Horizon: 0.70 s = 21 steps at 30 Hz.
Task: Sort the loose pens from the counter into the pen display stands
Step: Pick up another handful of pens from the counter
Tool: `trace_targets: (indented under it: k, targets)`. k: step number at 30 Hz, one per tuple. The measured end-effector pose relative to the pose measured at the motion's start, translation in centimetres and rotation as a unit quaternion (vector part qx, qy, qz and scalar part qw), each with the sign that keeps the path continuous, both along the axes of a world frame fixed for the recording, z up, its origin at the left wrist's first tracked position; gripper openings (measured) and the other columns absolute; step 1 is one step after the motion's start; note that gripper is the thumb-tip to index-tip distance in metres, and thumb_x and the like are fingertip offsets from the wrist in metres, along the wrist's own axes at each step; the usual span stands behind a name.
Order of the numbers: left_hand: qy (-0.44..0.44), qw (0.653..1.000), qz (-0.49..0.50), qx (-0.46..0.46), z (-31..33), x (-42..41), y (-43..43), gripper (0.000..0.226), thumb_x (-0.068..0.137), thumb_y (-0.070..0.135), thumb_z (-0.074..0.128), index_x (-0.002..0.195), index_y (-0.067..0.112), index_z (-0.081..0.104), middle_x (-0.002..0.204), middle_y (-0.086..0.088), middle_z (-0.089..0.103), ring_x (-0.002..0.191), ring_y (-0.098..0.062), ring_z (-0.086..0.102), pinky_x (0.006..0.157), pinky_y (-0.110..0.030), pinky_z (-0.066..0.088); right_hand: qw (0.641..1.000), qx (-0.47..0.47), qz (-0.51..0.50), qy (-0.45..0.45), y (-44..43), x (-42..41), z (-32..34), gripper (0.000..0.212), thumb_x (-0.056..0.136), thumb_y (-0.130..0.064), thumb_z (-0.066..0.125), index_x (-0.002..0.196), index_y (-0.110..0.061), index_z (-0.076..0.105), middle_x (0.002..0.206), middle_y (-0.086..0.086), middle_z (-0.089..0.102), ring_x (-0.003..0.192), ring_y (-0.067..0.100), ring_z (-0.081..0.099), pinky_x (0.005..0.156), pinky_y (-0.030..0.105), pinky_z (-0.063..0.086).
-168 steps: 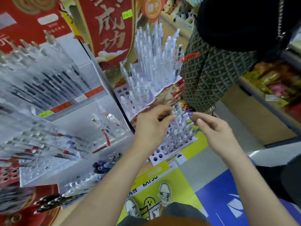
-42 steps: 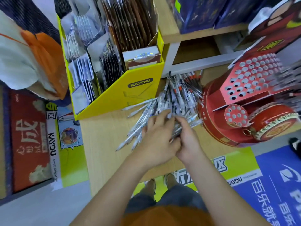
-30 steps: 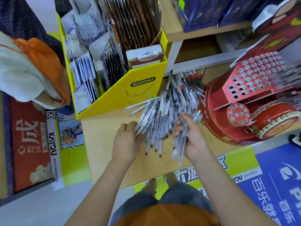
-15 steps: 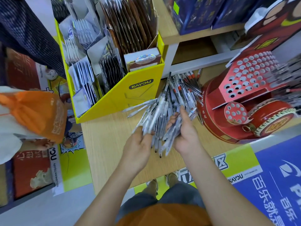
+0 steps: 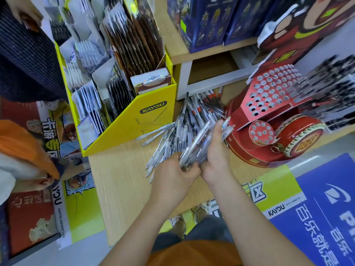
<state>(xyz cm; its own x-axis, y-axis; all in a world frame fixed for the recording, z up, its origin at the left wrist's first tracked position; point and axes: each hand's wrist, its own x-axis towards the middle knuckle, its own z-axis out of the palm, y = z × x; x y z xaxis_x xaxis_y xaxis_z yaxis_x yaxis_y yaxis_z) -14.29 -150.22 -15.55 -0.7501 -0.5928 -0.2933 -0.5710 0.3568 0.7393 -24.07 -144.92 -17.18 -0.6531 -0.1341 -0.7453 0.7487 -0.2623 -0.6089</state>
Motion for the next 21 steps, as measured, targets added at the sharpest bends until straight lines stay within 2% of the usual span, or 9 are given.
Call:
trace_targets:
  k: [2,6,8,11,14,16,17,19,21]
  targets:
    - [0.009,1.000,0.016,0.009,0.4,-0.3,0.5,0.026,0.077,0.034,0.066,0.063,0.024,0.046,0.051,0.004,0.053,0.054,-0.017,0.056,0.053,-0.030,0.040,0.999,0.002,-0.032,0.006,0.5,-0.1,0.5,0.069,0.076,-0.068,0.062,0.111,-0.008,0.066,0.103,0.015,0.073,0.082,0.027,0.073,0.067,0.041,0.060]
    - [0.024,0.999,0.030,0.000,0.7,-0.5,1.7,0.033,0.075,0.036,0.069,0.057,0.022,0.046,0.046,0.004,0.045,0.046,-0.015,0.044,0.047,-0.029,0.033,0.996,0.029,-0.083,0.033,1.2,-0.4,1.9,0.043,0.088,-0.049,0.065,0.097,-0.007,0.066,0.086,0.015,0.068,0.075,0.032,0.068,0.076,0.056,0.058]
    - [0.039,0.999,0.027,-0.011,0.8,-0.6,2.2,0.033,0.076,0.038,0.071,0.058,0.018,0.051,0.047,0.003,0.046,0.047,-0.019,0.044,0.047,-0.031,0.032,0.992,0.043,-0.111,0.039,1.6,-0.8,2.6,0.033,0.086,-0.040,0.068,0.095,-0.008,0.065,0.079,0.010,0.067,0.073,0.032,0.069,0.072,0.053,0.059]
    - [0.055,0.998,0.017,-0.028,1.0,-0.8,2.8,0.033,0.076,0.041,0.073,0.063,0.014,0.060,0.048,0.003,0.049,0.047,-0.018,0.045,0.047,-0.029,0.032,0.986,0.058,-0.149,0.054,2.4,-1.6,3.3,0.024,0.082,-0.030,0.070,0.087,-0.010,0.060,0.071,0.005,0.061,0.064,0.026,0.064,0.064,0.039,0.055]
    - [0.075,0.997,-0.011,-0.028,1.3,-0.8,3.5,0.038,0.071,0.053,0.063,0.067,0.015,0.065,0.048,-0.002,0.054,0.047,-0.020,0.047,0.047,-0.030,0.034,0.975,0.061,-0.191,0.094,3.3,-2.0,4.2,0.016,0.087,-0.018,0.066,0.078,-0.011,0.054,0.065,0.002,0.058,0.057,0.020,0.059,0.062,0.035,0.049]
    - [0.090,0.996,-0.006,0.026,1.6,-0.5,4.1,0.041,0.067,0.056,0.060,0.068,0.015,0.066,0.047,-0.001,0.051,0.045,-0.017,0.044,0.046,-0.030,0.035,0.962,0.069,-0.214,0.152,3.9,-2.5,5.4,0.016,0.089,-0.009,0.060,0.077,-0.011,0.050,0.060,0.001,0.058,0.051,0.017,0.056,0.058,0.031,0.045]
    - [0.100,0.992,0.006,0.076,1.9,-0.4,4.3,0.036,0.068,0.051,0.066,0.066,0.015,0.065,0.046,0.000,0.048,0.042,-0.013,0.039,0.045,-0.029,0.033,0.953,0.079,-0.220,0.190,4.3,-2.8,6.1,0.018,0.089,-0.005,0.057,0.075,-0.011,0.048,0.057,-0.001,0.058,0.048,0.016,0.054,0.055,0.028,0.043]
    - [0.120,0.975,0.034,0.185,2.8,-0.4,4.6,0.024,0.073,0.030,0.079,0.062,0.016,0.063,0.044,0.006,0.043,0.043,-0.010,0.036,0.045,-0.023,0.030,0.940,0.107,-0.207,0.248,5.4,-3.5,7.1,0.017,0.086,-0.004,0.056,0.074,-0.013,0.048,0.057,0.001,0.058,0.050,0.018,0.053,0.055,0.028,0.043]
    - [0.132,0.960,0.038,0.244,3.8,-0.8,4.5,0.022,0.077,0.017,0.077,0.061,0.015,0.062,0.045,0.004,0.048,0.043,-0.011,0.040,0.044,-0.020,0.033,0.952,0.092,-0.156,0.248,6.9,-4.0,7.6,0.016,0.082,-0.003,0.058,0.072,-0.013,0.050,0.061,0.008,0.053,0.052,0.021,0.049,0.053,0.031,0.041]
